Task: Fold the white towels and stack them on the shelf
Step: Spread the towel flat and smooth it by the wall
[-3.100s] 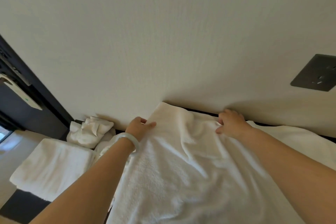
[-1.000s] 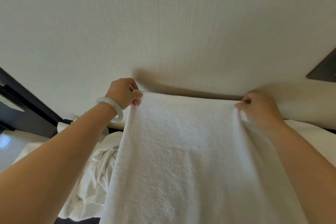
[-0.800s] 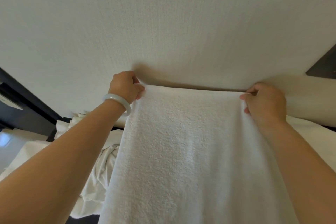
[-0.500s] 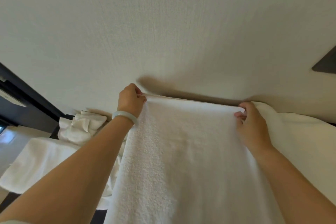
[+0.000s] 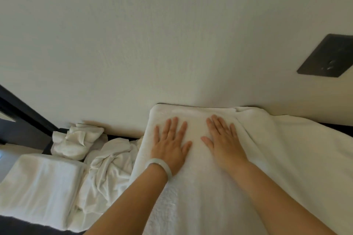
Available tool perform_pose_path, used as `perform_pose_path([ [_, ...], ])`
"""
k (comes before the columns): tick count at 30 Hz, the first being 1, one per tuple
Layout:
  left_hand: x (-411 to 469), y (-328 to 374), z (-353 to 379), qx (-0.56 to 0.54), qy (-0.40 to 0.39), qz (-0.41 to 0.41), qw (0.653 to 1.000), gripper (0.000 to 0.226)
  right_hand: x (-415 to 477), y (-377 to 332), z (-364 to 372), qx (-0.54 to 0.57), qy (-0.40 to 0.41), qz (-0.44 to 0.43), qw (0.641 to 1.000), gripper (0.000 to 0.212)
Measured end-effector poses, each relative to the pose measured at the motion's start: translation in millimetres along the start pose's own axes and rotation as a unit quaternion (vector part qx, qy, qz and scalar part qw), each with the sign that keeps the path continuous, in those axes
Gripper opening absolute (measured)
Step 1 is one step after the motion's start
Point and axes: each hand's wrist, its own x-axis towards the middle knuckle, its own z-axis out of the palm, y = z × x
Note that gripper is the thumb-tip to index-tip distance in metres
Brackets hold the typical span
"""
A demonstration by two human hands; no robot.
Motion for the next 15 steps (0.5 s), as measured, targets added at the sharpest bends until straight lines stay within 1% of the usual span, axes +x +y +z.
perform_pose_path([
  [2,-1,10,-6,-0.001,-0.001,-0.028,1.0,0.067,-15,2,-11,0.042,0.041,-0.016,0.998,0.065],
  [3,-7,21,-6,-0.001,0.009,-0.021,1.0,0.068,-31,6,-15,0.052,0.075,-0.029,0.995,0.064],
  [5,-30,50,-2,-0.011,0.039,0.04,0.998,0.072,-69,29,-19,0.073,0.133,-0.03,0.988,0.062],
  [7,-51,81,7,-0.023,0.051,0.111,0.992,0.074,-101,69,-20,0.087,0.154,0.031,0.984,0.062],
  [8,-57,95,13,-0.022,0.049,0.131,0.99,0.073,-114,92,-19,0.086,0.151,0.075,0.982,0.063],
  [9,-61,107,18,-0.019,0.04,0.137,0.99,0.073,-125,114,-19,0.074,0.13,0.119,0.981,0.063],
  [11,-65,122,27,-0.012,0.018,0.129,0.991,0.073,-141,148,-15,0.046,0.068,0.179,0.98,0.064],
  [13,-66,126,34,0.003,0.016,0.119,0.993,0.072,-147,163,-9,0.051,0.036,0.19,0.98,0.065],
  [15,-69,124,39,0.015,0.023,0.118,0.993,0.068,-149,163,-3,0.059,0.037,0.191,0.979,0.065],
])
